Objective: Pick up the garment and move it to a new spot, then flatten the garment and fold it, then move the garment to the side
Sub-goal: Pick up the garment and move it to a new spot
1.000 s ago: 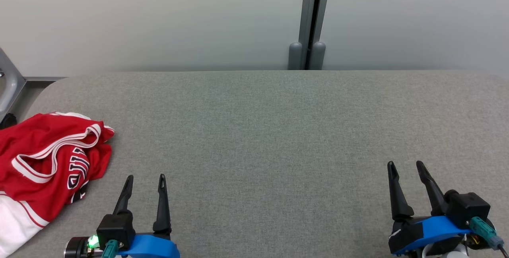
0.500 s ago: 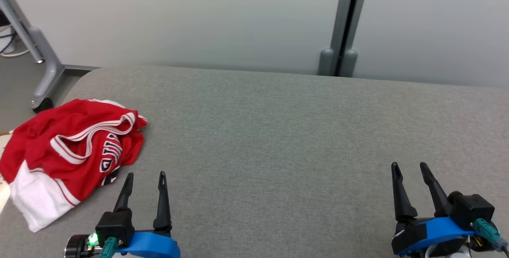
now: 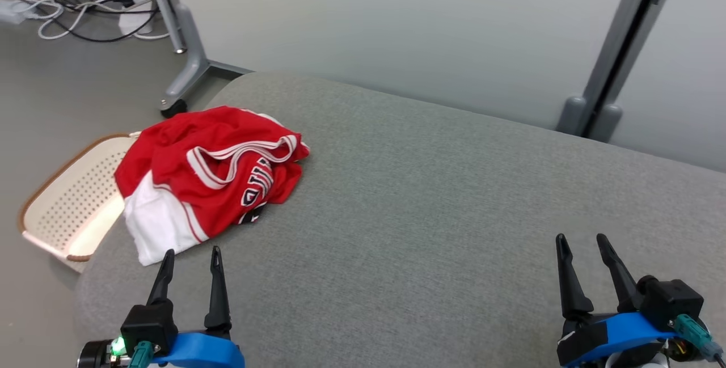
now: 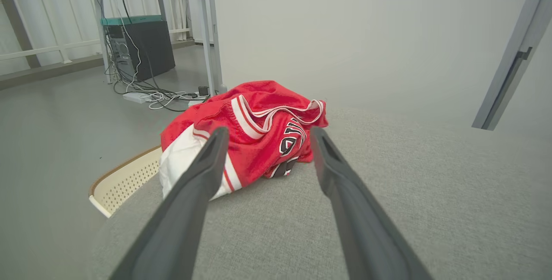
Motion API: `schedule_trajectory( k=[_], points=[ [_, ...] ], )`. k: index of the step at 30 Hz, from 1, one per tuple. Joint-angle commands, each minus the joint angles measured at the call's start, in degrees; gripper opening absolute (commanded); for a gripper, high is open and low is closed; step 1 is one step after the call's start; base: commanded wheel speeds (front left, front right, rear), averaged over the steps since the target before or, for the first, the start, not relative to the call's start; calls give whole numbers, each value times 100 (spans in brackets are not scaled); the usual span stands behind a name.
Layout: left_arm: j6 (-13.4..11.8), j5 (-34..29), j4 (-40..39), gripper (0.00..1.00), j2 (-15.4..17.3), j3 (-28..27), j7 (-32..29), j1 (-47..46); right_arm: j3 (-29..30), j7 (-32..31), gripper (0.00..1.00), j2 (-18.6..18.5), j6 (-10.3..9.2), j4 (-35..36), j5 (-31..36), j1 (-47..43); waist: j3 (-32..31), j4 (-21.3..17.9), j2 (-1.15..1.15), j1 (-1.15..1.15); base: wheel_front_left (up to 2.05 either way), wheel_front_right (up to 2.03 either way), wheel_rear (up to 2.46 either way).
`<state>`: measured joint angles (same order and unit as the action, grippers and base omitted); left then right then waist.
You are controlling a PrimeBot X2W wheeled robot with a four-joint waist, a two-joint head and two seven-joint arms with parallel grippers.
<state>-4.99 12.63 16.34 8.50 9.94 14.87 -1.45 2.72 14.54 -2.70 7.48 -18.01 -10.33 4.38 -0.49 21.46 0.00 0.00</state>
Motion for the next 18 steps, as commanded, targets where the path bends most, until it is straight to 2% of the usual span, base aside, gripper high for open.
schedule_trajectory(
  k=[1, 8, 18],
  points=[
    [-10, 26, -19, 100, 28, -7, 5, 17, 7, 35, 100, -33, 3, -5, -60, -40, 94, 195, 0, 0, 0, 0, 0],
    [-30, 31, -64, 100, 89, 27, -52, 67, 2, 40, 100, -34, 3, -45, -65, -55, 19, 790, 0, 0, 0, 0, 0],
    [-210, 152, -359, 100, 164, -153, -26, 340, -298, 20, 100, -32, 3, -106, -64, 211, 112, 891, 0, 0, 0, 0, 0]
  ],
)
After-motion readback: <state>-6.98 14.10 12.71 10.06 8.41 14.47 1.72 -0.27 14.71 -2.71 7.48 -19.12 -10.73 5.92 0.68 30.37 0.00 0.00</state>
